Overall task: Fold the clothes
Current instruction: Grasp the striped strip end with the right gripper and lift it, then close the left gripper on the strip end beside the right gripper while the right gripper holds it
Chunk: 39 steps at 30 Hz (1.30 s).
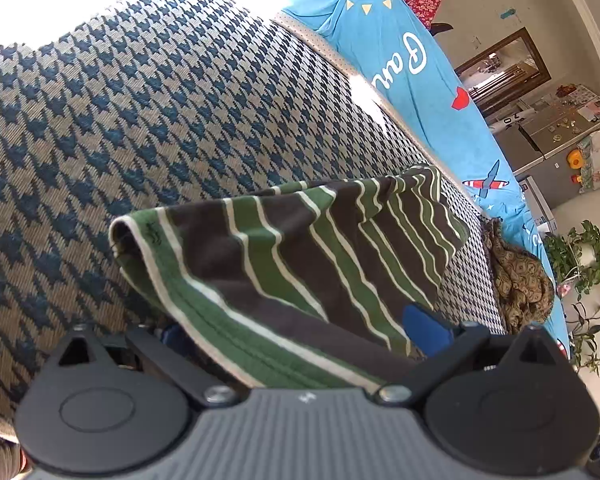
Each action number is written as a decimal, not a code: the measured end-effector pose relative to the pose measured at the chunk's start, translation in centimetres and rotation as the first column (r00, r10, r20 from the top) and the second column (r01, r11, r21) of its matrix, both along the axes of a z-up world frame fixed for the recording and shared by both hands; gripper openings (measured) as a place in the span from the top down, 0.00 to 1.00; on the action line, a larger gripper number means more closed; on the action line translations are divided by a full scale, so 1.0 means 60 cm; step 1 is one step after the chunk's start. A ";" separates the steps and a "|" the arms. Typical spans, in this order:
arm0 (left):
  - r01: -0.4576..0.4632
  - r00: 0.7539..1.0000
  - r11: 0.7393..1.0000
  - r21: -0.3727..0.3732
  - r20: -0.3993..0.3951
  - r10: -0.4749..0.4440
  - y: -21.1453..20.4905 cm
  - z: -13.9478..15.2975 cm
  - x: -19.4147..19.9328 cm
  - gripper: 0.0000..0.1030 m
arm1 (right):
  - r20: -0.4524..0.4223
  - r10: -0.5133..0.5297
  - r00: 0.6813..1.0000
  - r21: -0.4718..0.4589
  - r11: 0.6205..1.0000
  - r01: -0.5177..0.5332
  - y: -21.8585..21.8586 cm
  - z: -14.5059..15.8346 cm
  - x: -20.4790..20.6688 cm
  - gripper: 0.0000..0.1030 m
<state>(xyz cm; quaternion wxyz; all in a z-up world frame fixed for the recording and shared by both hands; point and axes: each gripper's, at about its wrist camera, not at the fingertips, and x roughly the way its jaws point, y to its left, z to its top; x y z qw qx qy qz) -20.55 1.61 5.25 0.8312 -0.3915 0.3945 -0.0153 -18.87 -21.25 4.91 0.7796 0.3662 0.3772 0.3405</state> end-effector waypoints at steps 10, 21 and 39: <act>-0.015 1.000 0.997 0.078 -0.007 0.016 0.009 0.003 0.008 0.33 | -0.026 0.061 0.998 -0.276 0.959 -0.065 0.023 -0.010 -0.008 0.88; 0.021 1.000 0.996 0.091 -0.023 -0.019 0.016 0.014 0.007 0.41 | 0.300 0.233 0.925 -0.550 0.834 -0.032 0.069 0.038 -0.088 0.60; 0.057 0.997 0.996 0.074 -0.050 -0.054 0.023 0.011 0.031 0.33 | 0.356 0.516 0.779 -0.833 0.554 0.014 0.222 -0.046 -0.116 0.42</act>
